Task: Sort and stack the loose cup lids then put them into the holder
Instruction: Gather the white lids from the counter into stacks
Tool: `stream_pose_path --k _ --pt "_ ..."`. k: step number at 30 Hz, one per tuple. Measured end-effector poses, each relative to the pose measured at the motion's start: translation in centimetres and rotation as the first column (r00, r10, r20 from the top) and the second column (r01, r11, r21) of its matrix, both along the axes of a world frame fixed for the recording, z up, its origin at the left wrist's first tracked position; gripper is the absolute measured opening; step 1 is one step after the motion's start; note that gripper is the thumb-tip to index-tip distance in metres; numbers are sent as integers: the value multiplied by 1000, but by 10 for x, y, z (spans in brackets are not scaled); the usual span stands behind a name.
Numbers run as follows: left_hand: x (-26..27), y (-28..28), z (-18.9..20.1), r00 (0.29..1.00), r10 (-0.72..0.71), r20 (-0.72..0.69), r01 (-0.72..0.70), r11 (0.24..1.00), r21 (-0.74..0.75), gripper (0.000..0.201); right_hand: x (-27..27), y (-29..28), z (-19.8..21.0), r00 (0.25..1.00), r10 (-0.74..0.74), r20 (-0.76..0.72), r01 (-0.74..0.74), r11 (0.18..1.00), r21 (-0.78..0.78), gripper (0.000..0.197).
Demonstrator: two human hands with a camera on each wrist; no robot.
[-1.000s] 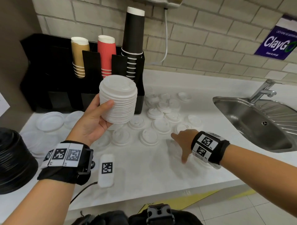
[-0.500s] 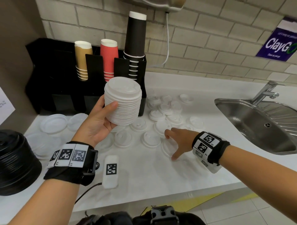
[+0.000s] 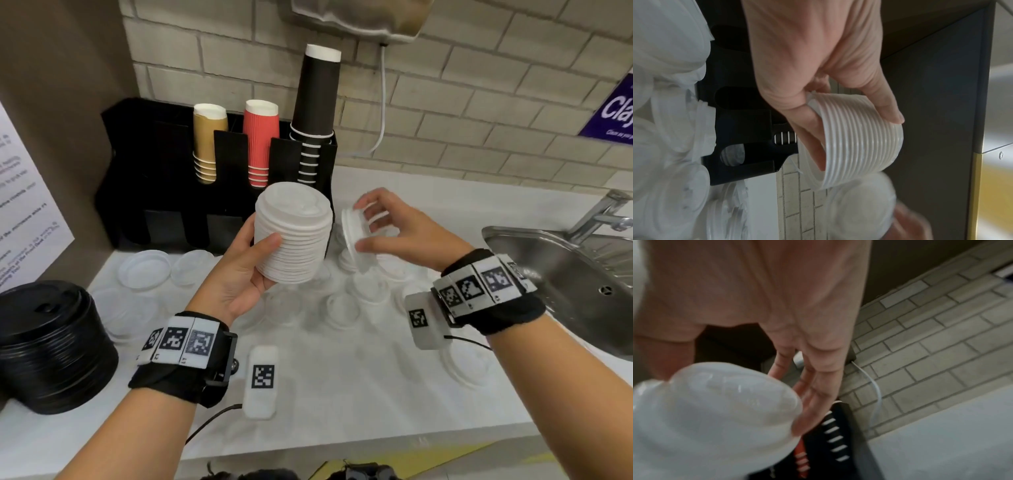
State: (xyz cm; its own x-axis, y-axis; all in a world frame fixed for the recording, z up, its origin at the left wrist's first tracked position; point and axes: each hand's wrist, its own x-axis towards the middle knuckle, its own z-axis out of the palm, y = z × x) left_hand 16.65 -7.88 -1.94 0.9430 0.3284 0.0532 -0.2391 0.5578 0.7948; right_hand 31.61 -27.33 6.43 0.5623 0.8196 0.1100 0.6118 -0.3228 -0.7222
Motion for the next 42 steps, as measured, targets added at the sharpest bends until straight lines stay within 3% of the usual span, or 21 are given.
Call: stream_pose_path --k 2,5,8,11,16,27,30,35,42 --pt "0 -1 0 1000 -7 -5 7 1000 19 102 -13 8 12 998 14 -57 -4 984 179 44" --pt "-1 -5 -1 1000 -26 -13 26 999 43 107 -30 20 24 998 66 -6 -63 967 245 47" --pt "0 -9 -2 999 -45 -22 46 997 69 103 -39 32 29 989 93 113 -114 975 193 51" --pt "-1 -9 -3 997 -71 -25 73 994 81 79 -39 41 32 972 116 203 -146 979 140 47" --pt "-1 -10 -3 995 -92 -25 94 989 112 97 -36 47 37 960 163 227 -175 984 35 44" --pt "1 -12 -4 996 -83 14 83 996 13 92 -35 46 37 912 247 328 -245 968 -45 27" --pt "2 -12 -5 995 -95 17 95 995 11 89 -32 46 35 924 231 303 -228 973 -46 27" --pt "3 -11 -3 994 -108 14 107 993 40 90 -29 48 32 968 216 127 -215 976 -20 31" --pt "4 -11 -1 995 -97 18 97 995 27 93 -27 43 29 971 223 85 -228 973 48 42"
